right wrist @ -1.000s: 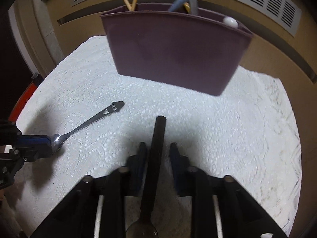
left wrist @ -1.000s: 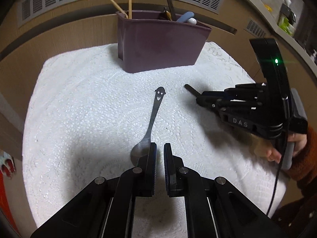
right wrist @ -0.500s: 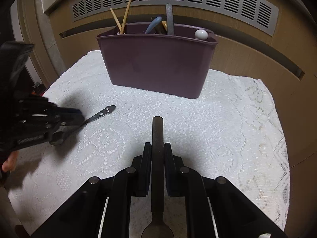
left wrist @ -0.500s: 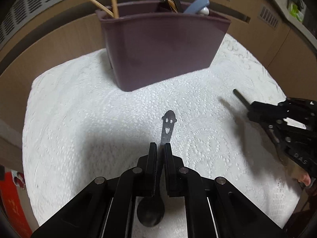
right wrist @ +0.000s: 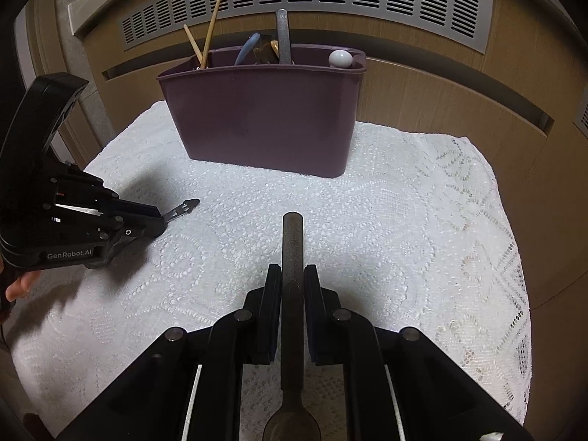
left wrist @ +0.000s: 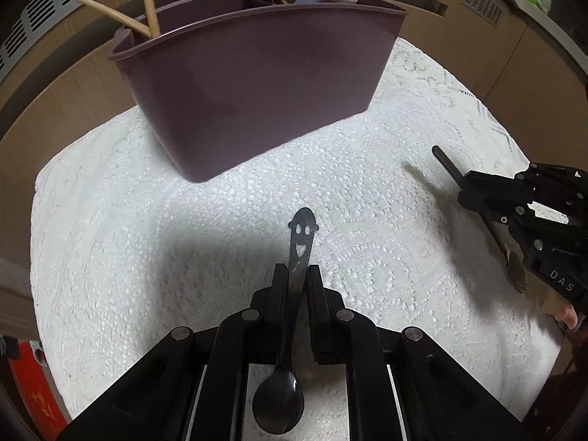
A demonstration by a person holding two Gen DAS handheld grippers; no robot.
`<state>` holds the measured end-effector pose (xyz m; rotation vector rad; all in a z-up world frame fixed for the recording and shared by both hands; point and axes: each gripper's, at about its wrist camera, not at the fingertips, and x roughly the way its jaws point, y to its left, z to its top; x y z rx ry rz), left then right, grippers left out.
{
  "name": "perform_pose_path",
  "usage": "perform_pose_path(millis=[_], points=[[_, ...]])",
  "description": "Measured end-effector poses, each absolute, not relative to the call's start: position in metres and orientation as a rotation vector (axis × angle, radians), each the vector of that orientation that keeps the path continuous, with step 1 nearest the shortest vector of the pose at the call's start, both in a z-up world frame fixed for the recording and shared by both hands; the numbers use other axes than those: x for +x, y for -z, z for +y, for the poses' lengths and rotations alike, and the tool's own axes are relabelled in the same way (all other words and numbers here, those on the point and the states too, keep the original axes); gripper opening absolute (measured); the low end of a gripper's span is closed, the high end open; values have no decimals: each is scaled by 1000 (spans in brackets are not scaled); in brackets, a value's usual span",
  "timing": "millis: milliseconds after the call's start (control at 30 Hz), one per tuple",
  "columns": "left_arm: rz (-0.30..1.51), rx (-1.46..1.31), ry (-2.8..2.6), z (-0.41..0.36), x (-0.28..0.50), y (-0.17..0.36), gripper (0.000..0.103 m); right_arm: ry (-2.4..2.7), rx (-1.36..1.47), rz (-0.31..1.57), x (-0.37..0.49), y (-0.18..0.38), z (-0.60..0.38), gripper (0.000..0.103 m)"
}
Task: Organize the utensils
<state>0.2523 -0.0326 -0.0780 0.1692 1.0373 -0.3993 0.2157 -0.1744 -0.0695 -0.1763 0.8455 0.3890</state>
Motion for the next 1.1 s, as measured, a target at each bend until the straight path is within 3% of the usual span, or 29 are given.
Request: perform_pose_path(millis=[500, 667, 800, 867, 933, 1100], points=[[1027, 347, 478, -44, 277, 74, 18, -393, -197, 911, 222, 87, -170, 12], [1050, 302, 397, -41, 291, 74, 49, -404, -173, 932, 223, 92, -170, 14], [1061, 246, 393, -39, 296, 74, 47, -399, -186, 918, 222, 93, -166, 14], [1035, 251, 409, -44, 288, 73, 26, -397, -192, 917, 221, 93, -164, 13], [1010, 262, 412, -49, 277, 74, 14, -410, -186, 924, 219, 92, -165, 12], [978, 171, 410, -35, 258, 74, 12, -427, -122, 907, 214, 79, -175, 12]])
